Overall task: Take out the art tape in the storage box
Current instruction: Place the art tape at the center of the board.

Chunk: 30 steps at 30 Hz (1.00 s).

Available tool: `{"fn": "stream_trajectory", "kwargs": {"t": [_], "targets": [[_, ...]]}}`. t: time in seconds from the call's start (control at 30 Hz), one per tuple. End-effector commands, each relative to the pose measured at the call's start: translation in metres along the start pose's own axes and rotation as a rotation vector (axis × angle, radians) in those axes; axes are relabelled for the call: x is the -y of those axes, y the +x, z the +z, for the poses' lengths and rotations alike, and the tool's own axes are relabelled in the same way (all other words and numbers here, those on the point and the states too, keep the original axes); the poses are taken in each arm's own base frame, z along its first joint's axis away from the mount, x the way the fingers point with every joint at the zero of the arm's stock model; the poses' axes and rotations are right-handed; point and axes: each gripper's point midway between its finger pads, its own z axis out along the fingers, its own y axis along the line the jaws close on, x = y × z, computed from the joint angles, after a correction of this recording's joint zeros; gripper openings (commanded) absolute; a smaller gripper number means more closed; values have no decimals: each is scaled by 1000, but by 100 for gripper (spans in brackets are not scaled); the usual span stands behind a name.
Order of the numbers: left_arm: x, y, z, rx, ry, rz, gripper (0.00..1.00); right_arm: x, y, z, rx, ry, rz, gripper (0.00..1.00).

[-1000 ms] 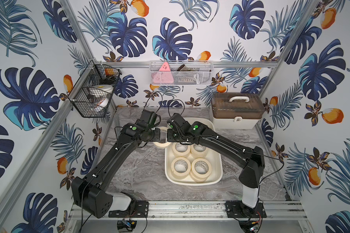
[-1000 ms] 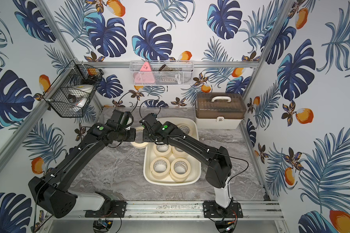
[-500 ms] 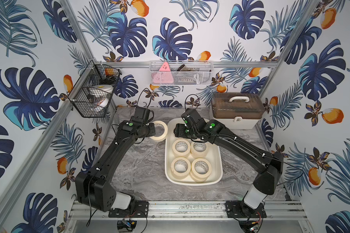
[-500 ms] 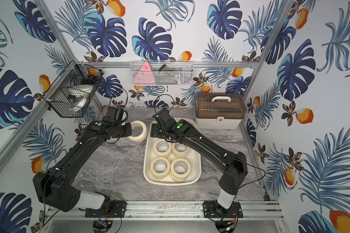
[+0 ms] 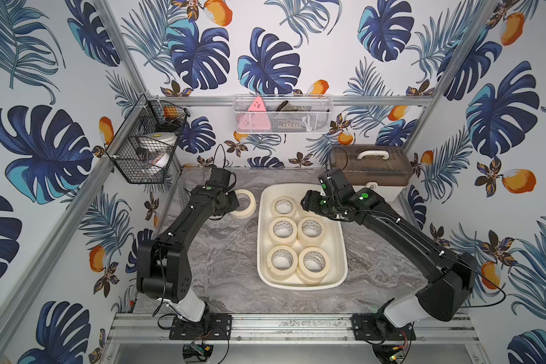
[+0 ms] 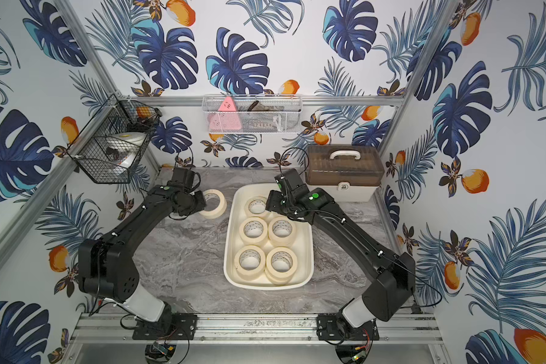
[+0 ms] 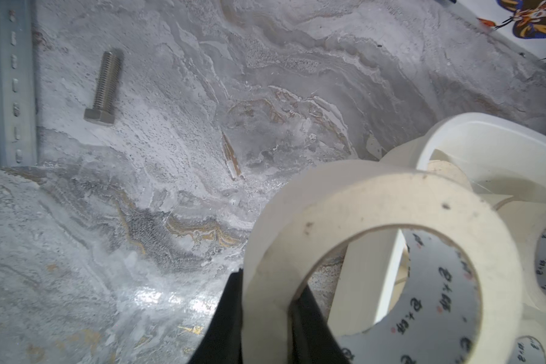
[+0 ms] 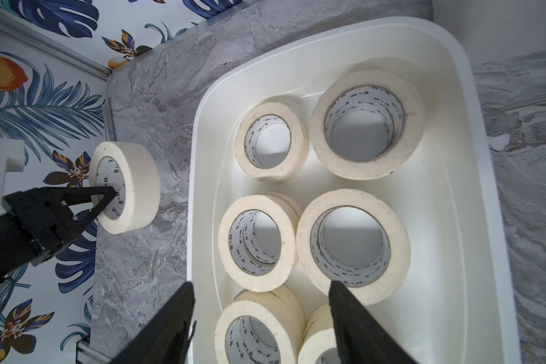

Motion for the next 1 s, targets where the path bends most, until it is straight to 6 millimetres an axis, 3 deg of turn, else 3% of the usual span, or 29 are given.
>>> {"fn": "stream_trajectory", "kwargs": {"t": [0.0,0.27,0.4,0.97], "targets": [[-1,-10,18,42,-11,-46,0,14,3,-3,-23,15,3,70],[-10,-18,49,74,-84,-77,0,48,7,-5,-41,72,28,70],[-5,-19,65,51,-79,-68,0,60,9,-5,-49,88,38,70],[18,3,115,-19,-109,17,0,85,20,2,-108,143,57,73]]}}
